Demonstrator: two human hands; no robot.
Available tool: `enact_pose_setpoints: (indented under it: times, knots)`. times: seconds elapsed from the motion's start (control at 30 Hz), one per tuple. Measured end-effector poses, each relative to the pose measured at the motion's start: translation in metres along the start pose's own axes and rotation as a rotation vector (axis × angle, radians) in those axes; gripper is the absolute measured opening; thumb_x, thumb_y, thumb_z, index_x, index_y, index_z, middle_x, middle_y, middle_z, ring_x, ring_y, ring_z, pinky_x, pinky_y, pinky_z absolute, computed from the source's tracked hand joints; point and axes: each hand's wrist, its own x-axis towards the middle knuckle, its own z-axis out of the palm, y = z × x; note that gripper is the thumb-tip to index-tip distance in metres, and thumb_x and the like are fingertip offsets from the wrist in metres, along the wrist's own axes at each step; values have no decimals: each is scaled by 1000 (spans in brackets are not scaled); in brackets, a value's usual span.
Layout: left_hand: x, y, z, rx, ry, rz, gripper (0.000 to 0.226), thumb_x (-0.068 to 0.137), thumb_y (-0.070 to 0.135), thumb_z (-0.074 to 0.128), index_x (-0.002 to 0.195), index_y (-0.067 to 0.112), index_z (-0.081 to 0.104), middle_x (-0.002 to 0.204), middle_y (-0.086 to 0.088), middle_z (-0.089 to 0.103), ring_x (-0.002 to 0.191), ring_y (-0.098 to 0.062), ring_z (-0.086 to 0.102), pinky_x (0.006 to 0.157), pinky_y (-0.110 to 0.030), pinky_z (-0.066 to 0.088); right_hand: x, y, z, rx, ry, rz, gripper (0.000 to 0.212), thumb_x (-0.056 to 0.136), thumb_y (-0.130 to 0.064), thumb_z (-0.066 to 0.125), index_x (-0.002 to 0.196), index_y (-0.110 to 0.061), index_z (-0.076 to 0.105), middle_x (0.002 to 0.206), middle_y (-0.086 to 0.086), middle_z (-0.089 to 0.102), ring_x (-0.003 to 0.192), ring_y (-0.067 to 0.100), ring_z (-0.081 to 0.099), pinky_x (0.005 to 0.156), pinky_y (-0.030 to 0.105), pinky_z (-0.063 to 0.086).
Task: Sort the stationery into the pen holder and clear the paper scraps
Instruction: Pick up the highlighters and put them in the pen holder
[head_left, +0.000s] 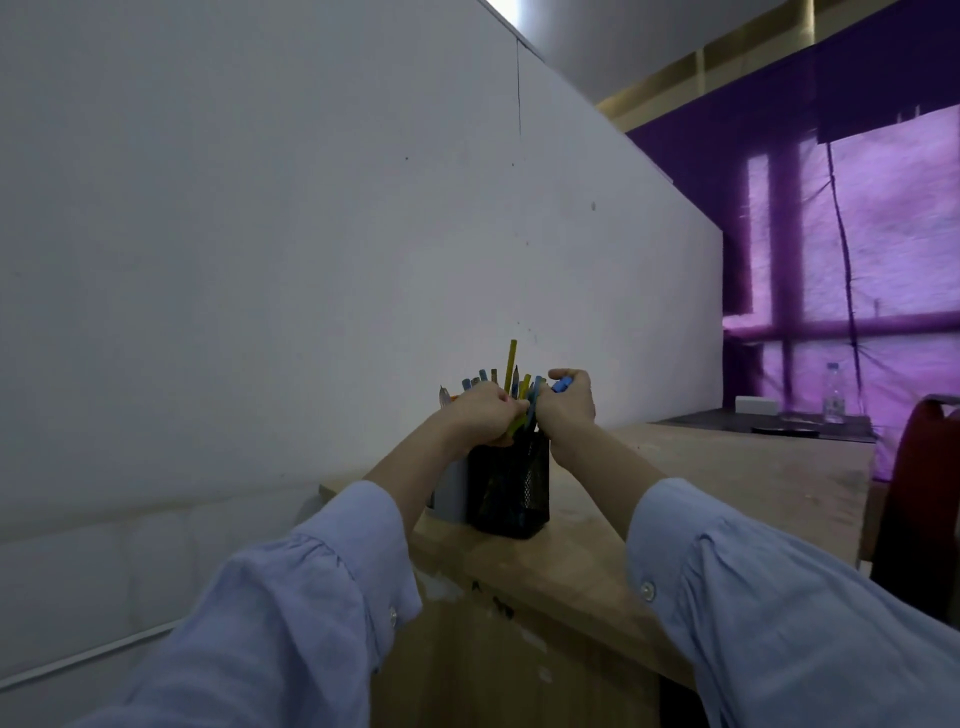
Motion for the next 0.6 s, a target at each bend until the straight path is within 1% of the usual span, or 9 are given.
enact_pose_setpoints:
  times: [0.07, 0.13, 0.2, 0.27, 0.33, 0.43, 0.47, 0.53, 0.6]
  knots:
    - [2, -1, 1, 46, -9, -4, 32, 98, 30, 47, 73, 10, 52, 74, -3, 51, 64, -10, 55, 54, -17, 51, 3, 5, 1, -30, -1, -44, 13, 97, -15, 50, 105, -22, 43, 116, 15, 49, 81, 21, 51, 60, 29, 42]
    - [3, -2, 1, 55, -34, -13, 33, 99, 31, 44, 73, 11, 51, 74, -2, 50, 64, -10, 55, 53, -16, 51, 5, 12, -1, -76, -40, -75, 12, 98, -16, 48, 108, -21, 43, 108, 13, 52, 74, 18, 50, 58, 28, 42]
    - [4, -4, 2, 39, -66, -21, 33, 99, 32, 42, 75, 11, 51, 74, -2, 49, 66, -9, 53, 51, -15, 50, 6, 19, -3, -148, -120, -97, 18, 99, -18, 46, 117, -16, 43, 93, 4, 51, 70, 14, 49, 65, 33, 45]
    - [6, -7, 0, 39, -73, -23, 33, 100, 32, 39, 76, 12, 50, 75, -2, 48, 66, -10, 52, 54, -17, 50, 8, 22, -4, -190, -198, -126, 23, 100, -19, 45, 122, -13, 42, 89, -1, 48, 73, 12, 49, 71, 35, 47]
    - [7, -9, -1, 46, -67, -23, 33, 101, 32, 36, 77, 14, 50, 77, -3, 49, 66, -10, 52, 53, -17, 48, 9, 22, -6, -220, -251, -129, 22, 100, -23, 43, 121, -16, 42, 99, 4, 51, 82, 15, 51, 82, 41, 49]
    - [8, -14, -3, 44, -59, 2, 34, 102, 31, 32, 81, 11, 50, 75, -3, 47, 62, -10, 49, 46, -15, 44, 9, 24, -9, -321, -316, -80, 28, 100, -32, 42, 125, -18, 41, 119, 13, 52, 110, 28, 50, 100, 48, 43]
    - [8, -16, -5, 39, -60, 10, 33, 102, 31, 31, 84, 10, 50, 76, -4, 46, 62, -10, 48, 47, -15, 43, 9, 26, -10, -328, -331, -72, 28, 100, -33, 42, 123, -18, 42, 119, 14, 52, 110, 29, 50, 98, 46, 44]
    - [7, -19, -7, 5, -64, 18, 32, 102, 30, 29, 88, 9, 49, 78, -6, 44, 65, -12, 45, 50, -18, 41, 5, 26, -10, -303, -341, -75, 22, 100, -33, 42, 117, -18, 42, 113, 11, 52, 95, 21, 53, 77, 35, 47]
    - [7, -20, -9, -20, -62, 26, 32, 102, 30, 29, 88, 9, 48, 79, -7, 43, 65, -13, 42, 53, -20, 40, 2, 22, -9, -289, -342, -60, 22, 100, -36, 39, 110, -17, 43, 106, 6, 50, 80, 12, 47, 66, 29, 38]
